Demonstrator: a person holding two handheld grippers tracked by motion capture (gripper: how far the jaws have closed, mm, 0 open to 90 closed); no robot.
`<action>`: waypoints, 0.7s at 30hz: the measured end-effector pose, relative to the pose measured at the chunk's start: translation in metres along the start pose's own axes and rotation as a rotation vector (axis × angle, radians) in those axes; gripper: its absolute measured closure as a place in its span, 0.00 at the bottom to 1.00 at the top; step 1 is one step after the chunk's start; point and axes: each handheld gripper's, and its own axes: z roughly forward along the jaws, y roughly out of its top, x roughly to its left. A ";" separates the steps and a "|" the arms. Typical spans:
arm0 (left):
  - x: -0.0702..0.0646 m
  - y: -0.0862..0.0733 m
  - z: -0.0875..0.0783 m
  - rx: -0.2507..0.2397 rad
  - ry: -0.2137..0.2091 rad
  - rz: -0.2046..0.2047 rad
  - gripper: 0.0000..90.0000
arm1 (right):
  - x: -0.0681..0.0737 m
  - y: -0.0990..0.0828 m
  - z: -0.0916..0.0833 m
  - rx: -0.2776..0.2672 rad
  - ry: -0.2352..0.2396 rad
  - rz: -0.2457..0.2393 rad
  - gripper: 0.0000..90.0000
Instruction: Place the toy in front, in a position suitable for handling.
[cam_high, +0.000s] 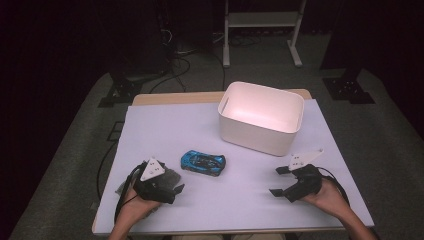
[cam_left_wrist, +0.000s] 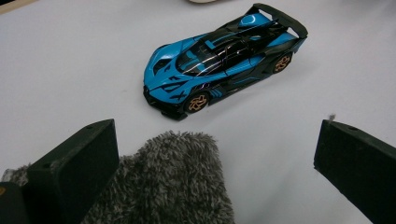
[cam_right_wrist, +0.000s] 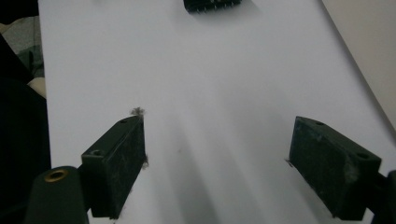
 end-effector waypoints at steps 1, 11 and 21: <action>0.000 0.000 0.000 0.003 0.003 0.004 0.00 | 0.000 0.004 0.000 0.004 0.005 -0.006 0.19; 0.002 0.000 -0.001 -0.001 0.004 0.007 0.00 | -0.004 0.044 0.009 0.019 0.039 -0.041 0.19; 0.002 -0.001 -0.003 0.001 0.003 0.014 0.00 | 0.003 0.081 0.034 0.068 0.072 -0.107 0.18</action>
